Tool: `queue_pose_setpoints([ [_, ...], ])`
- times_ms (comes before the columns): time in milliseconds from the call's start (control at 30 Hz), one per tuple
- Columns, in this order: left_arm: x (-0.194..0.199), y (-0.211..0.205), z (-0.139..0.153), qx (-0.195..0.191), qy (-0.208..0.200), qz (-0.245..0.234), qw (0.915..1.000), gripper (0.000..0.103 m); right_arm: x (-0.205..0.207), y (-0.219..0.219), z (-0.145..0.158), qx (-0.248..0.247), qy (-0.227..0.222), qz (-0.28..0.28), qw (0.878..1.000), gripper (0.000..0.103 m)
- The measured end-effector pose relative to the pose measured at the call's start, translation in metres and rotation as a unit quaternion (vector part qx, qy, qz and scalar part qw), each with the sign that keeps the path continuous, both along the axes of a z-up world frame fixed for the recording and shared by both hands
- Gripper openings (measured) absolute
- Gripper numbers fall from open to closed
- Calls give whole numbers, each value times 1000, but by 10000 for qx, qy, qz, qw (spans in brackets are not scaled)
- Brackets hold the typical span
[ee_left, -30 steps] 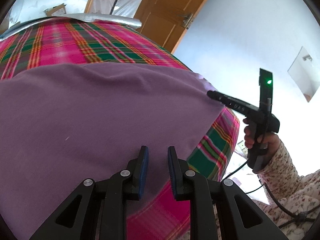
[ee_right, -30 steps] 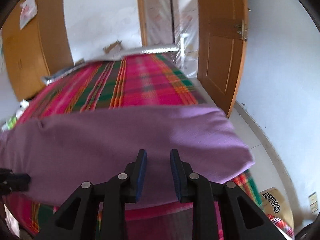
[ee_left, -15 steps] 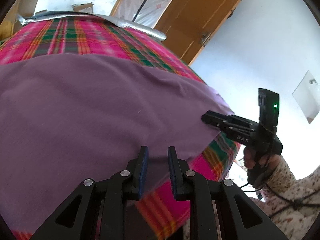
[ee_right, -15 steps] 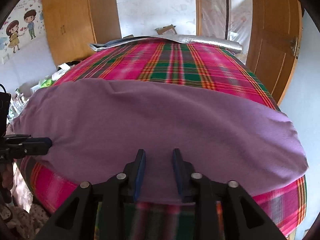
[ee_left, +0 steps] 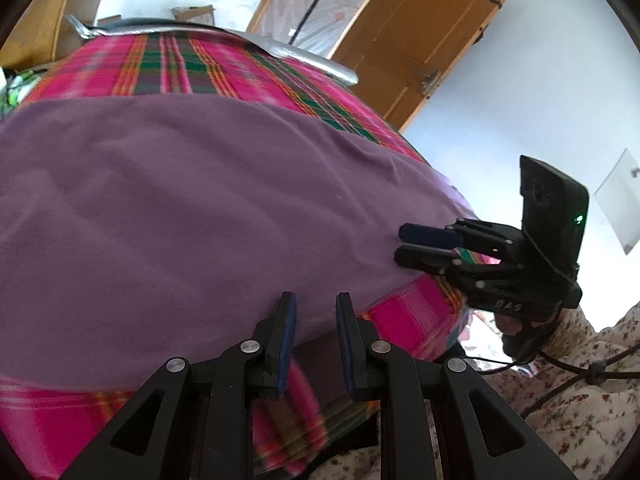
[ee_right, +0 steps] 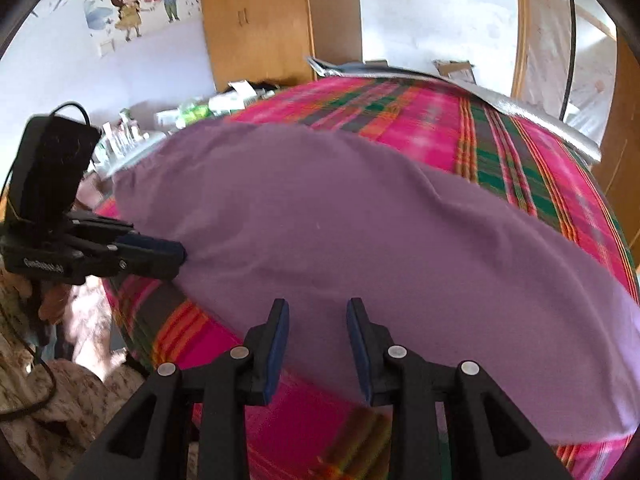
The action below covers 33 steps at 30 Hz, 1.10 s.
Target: Fold clothes
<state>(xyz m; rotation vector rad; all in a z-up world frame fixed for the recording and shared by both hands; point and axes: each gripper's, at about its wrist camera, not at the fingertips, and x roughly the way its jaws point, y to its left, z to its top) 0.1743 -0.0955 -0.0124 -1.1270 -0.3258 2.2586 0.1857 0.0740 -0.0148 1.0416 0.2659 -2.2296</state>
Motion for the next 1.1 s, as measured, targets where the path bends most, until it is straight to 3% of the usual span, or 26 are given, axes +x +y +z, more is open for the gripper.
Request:
queue_pose_setpoints([
  [200, -18, -19, 6, -14, 81, 421, 9991, 21, -10, -26, -6, -68, -266, 296, 9992, 32],
  [367, -36, -27, 7, 114, 19, 649, 9978, 21, -14, -38, 3, -52, -124, 588, 9982, 31],
  [667, -78, -45, 42, 275, 363, 933, 9946, 21, -84, -17, 68, -597, 368, 43, 9975, 32],
  [767, -97, -56, 42, 292, 284, 1165, 9924, 21, -119, -15, 65, -569, 150, -122, 9982, 32],
  [900, -115, -80, 24, 190, -92, 1630, 9864, 21, -160, -17, 35, -532, -514, -412, 9964, 32],
  [1100, -117, -118, 1, 149, -529, 2365, 9701, 21, -182, -29, 2, -509, -1102, -163, 9925, 32],
])
